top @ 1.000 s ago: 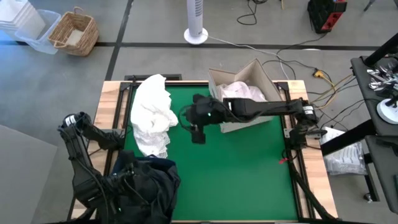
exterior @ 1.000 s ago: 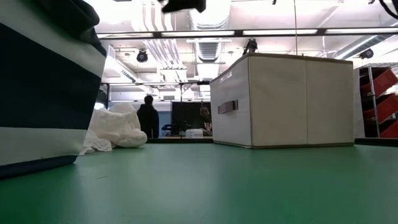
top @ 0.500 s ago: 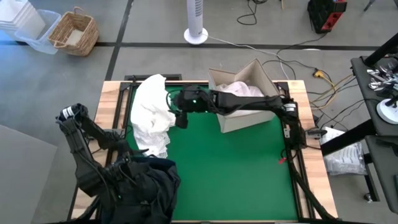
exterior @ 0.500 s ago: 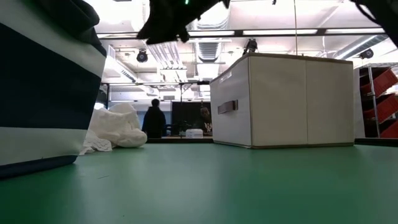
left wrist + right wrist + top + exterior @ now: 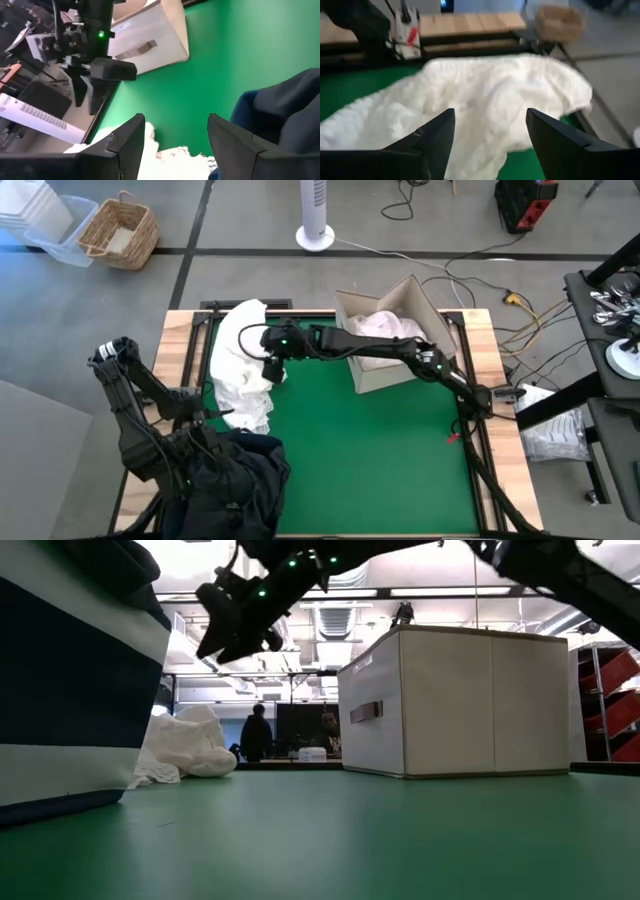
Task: Sort clothes
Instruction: Put the white shirt into the brown laundry organizer
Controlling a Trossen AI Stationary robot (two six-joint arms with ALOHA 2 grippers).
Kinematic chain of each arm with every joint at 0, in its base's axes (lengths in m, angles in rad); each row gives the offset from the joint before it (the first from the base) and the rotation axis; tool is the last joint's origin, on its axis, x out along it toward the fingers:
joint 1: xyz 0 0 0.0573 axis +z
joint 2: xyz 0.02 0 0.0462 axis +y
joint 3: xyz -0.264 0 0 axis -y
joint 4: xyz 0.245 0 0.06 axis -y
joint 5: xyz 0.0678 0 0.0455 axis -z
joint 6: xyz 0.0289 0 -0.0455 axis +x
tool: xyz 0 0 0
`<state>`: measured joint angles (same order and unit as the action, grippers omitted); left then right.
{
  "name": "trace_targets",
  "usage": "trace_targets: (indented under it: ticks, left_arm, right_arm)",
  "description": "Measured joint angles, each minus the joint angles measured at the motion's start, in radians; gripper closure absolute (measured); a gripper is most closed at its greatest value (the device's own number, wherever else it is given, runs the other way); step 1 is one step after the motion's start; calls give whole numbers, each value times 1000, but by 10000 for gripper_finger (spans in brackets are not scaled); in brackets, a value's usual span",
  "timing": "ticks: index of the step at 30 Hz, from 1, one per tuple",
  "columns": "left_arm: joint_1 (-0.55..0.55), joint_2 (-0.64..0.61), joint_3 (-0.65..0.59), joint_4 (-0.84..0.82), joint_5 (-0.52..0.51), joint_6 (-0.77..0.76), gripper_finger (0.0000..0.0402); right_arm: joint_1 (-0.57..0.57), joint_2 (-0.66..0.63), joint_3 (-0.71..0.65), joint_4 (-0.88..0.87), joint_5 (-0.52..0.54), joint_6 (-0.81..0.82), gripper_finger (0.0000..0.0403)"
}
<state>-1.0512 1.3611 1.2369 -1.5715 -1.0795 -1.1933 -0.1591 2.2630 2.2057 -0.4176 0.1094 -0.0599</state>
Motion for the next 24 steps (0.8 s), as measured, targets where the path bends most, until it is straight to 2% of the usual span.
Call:
trace_targets:
  ticks: [4,14,18,24]
  left_arm:
    - [1,-17,-67,0,15,-6,208]
    - [2,-69,-133,0,20,-51,208]
    - [2,-77,-135,0,19,-56,208]
    - [2,-77,-136,0,19,-56,208]
  right_arm:
    - [-1,87,152,-125,-1,21,138]
    - [-21,69,101,-136,-15,15,62]
    - [-20,70,89,-136,-67,16,50]
    - [-21,75,50,-127,-68,41,50]
